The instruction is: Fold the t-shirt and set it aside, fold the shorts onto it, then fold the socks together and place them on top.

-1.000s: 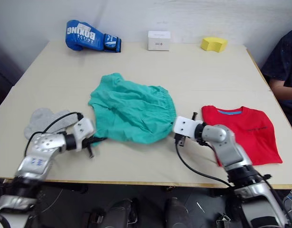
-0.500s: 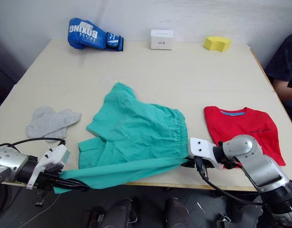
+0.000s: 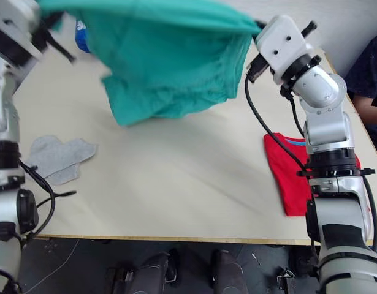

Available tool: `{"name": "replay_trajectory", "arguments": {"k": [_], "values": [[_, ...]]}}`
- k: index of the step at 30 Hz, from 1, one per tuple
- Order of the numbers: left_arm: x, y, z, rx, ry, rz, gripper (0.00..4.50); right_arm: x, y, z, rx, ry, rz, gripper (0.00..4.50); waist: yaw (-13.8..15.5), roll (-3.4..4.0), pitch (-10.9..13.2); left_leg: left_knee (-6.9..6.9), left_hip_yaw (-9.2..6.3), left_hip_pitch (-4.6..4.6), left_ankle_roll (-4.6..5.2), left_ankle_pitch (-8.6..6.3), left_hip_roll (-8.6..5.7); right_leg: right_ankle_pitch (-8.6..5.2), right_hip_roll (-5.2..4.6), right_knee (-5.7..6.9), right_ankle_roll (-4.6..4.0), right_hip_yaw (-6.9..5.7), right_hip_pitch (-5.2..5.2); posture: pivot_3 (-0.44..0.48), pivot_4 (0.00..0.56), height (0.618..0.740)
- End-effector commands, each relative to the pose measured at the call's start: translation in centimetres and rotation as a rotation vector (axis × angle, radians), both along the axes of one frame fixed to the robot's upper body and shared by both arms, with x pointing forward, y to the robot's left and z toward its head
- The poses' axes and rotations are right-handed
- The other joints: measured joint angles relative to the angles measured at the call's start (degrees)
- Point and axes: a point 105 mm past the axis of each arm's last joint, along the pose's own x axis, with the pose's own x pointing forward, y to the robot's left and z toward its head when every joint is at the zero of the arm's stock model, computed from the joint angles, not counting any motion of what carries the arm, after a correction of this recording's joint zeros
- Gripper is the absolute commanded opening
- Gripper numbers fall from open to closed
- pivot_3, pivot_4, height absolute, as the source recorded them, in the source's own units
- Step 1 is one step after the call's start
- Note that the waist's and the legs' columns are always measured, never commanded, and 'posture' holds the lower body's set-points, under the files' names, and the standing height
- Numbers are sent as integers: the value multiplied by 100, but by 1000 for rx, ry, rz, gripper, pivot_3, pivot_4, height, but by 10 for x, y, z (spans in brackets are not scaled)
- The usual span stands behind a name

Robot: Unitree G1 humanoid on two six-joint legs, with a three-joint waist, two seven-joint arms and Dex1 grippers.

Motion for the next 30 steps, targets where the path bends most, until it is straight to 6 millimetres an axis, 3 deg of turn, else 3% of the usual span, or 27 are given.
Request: {"name": "replay_trajectory", "arguments": {"k": [1, 4, 6, 8, 10, 13, 15, 17, 19, 21, 23, 26, 30], "values": [[-30, 15, 2, 53, -123, -27, 16, 3, -26, -15, 20, -46, -117, 0, -4, 1, 0, -4, 9, 6, 8, -5, -3, 0, -4, -1, 1, -10, 2, 0, 150, 740], [-28, 8, -69, 175, 166, -131, 16, -1, -16, -65, -111, 28, -81, 0, -11, 1, 0, -2, 14, 10, 15, -10, -4, -1, -4, -3, 4, -7, 6, 0, 150, 740], [-36, 8, -125, 268, 386, -172, 16, -5, -13, -116, -214, 184, -28, 0, -8, 2, 2, 7, 13, 21, 16, -11, -2, -5, -2, -6, 11, 6, 24, 0, 150, 740], [-57, 7, -189, 355, 738, -244, 16, -14, -20, -160, -238, 337, 9, 0, -13, 7, 7, 23, 20, 9, 16, -11, 4, -8, 1, -29, 14, 22, 28, 0, 150, 740], [-87, 5, -227, 380, 1068, -308, 16, -27, -27, -181, -244, 394, 30, 0, -20, -3, 26, 47, 22, 5, 22, -6, 14, -7, 1, -29, 16, 41, 34, 0, 150, 740], [-131, 0, -252, 244, 1520, -370, 16, -51, -31, -217, -258, 563, 116, 0, 7, -8, 41, 76, 7, 20, 22, -4, 23, 6, -8, -12, 9, 74, 46, 0, 150, 740], [-155, -3, -260, 215, 1715, -386, 16, -70, -25, -236, -255, 682, 226, 0, 38, 1, 46, 61, -21, 74, 9, -26, 33, 26, -6, -55, -2, 61, 113, 0, 150, 740], [-167, -2, -262, 201, 1800, -376, 16, -87, -21, -247, -260, 779, 318, 0, 44, 12, 46, 22, -38, 160, 6, -36, 41, 13, 2, -107, -22, 52, 207, 0, 150, 740], [-171, 5, -268, 220, 1853, -320, 16, -106, -23, -266, -310, 919, 375, 0, 44, 12, 45, -31, -38, 190, 1, -33, 42, -45, 10, -123, -124, 83, 228, 0, 150, 740], [-174, 8, -268, 220, 1889, -303, 16, -121, -33, -285, -347, 1073, 375, 0, 49, 12, 44, -40, -29, 207, -22, -37, 38, -79, 10, -107, -144, 98, 210, 0, 150, 740], [-174, 7, -265, 214, 1892, -312, 16, -130, -40, -293, -359, 1170, 367, 0, 44, 20, 34, -32, -27, 206, -63, -44, 42, -38, 10, -79, -61, 87, 200, 0, 150, 740], [-173, 10, -265, 250, 1905, -294, 16, -139, -42, -296, -336, 1263, 376, 0, 41, 9, 27, -29, -24, 206, -73, -41, 58, -49, 22, -84, -70, 65, 201, 0, 150, 740], [-163, 10, -257, 292, 1874, -303, 16, -136, -38, -284, -321, 1226, 379, 0, 67, 5, 25, -27, -21, 203, -73, -51, 63, -55, 30, -91, -69, 60, 203, 0, 150, 740]]}}
